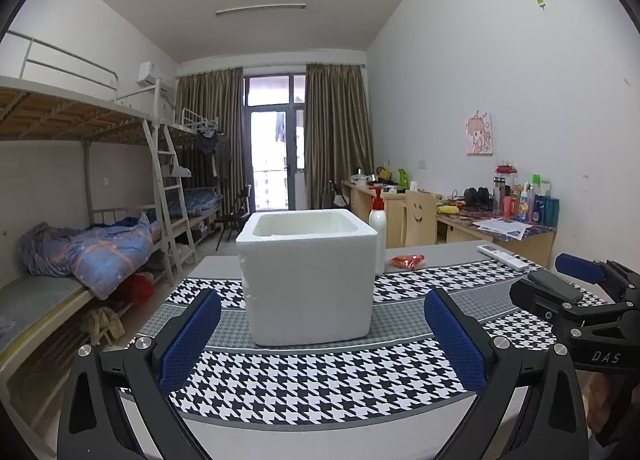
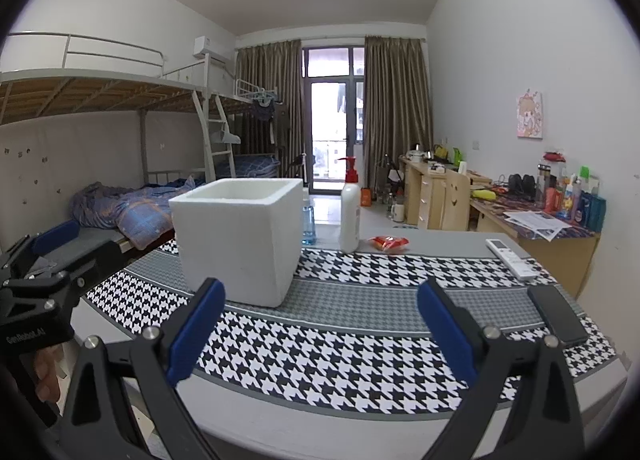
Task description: Organize soft objects
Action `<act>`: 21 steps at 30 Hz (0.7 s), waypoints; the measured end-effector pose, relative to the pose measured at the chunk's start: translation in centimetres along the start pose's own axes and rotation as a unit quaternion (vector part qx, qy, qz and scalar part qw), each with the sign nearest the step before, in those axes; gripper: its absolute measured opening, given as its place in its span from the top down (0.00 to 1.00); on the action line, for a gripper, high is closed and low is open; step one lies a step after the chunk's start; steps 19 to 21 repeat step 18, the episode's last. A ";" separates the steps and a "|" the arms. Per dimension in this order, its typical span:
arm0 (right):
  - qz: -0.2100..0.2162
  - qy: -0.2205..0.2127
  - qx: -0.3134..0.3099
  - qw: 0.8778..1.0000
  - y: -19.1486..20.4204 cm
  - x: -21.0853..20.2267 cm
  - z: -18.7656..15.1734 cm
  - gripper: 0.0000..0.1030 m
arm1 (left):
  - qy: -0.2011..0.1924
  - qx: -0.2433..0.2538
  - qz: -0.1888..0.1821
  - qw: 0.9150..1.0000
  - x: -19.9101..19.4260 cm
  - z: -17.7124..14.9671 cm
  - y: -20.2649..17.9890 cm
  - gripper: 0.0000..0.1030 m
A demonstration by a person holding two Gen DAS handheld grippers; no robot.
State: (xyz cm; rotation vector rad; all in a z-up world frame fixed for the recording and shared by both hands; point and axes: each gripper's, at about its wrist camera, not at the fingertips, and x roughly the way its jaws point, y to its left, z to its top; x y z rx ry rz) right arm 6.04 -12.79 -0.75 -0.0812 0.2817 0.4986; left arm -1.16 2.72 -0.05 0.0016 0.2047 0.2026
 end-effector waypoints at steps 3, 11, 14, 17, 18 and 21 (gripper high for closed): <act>-0.002 0.001 0.000 1.000 0.0 0.1 0.0 0.04 | 0.003 0.000 -0.001 1.000 0.1 -0.1 -0.1 0.01; -0.001 0.003 0.005 1.000 -0.2 0.3 -0.1 0.04 | 0.007 0.000 -0.004 1.000 0.4 0.1 -0.1 0.01; -0.002 0.002 0.004 1.000 -0.2 0.3 -0.1 0.04 | 0.007 0.000 -0.005 1.000 0.6 0.1 -0.2 0.01; -0.001 0.002 0.003 1.000 -0.2 0.2 -0.1 0.04 | 0.006 -0.003 -0.006 1.000 0.4 0.0 0.1 0.01; -0.002 0.002 0.003 1.000 -0.2 0.2 -0.1 0.04 | 0.007 -0.005 -0.005 1.000 0.4 0.0 0.2 0.01; -0.002 0.002 0.003 1.000 -0.2 0.2 -0.1 0.04 | 0.007 -0.005 -0.005 1.000 0.4 0.0 0.2 0.01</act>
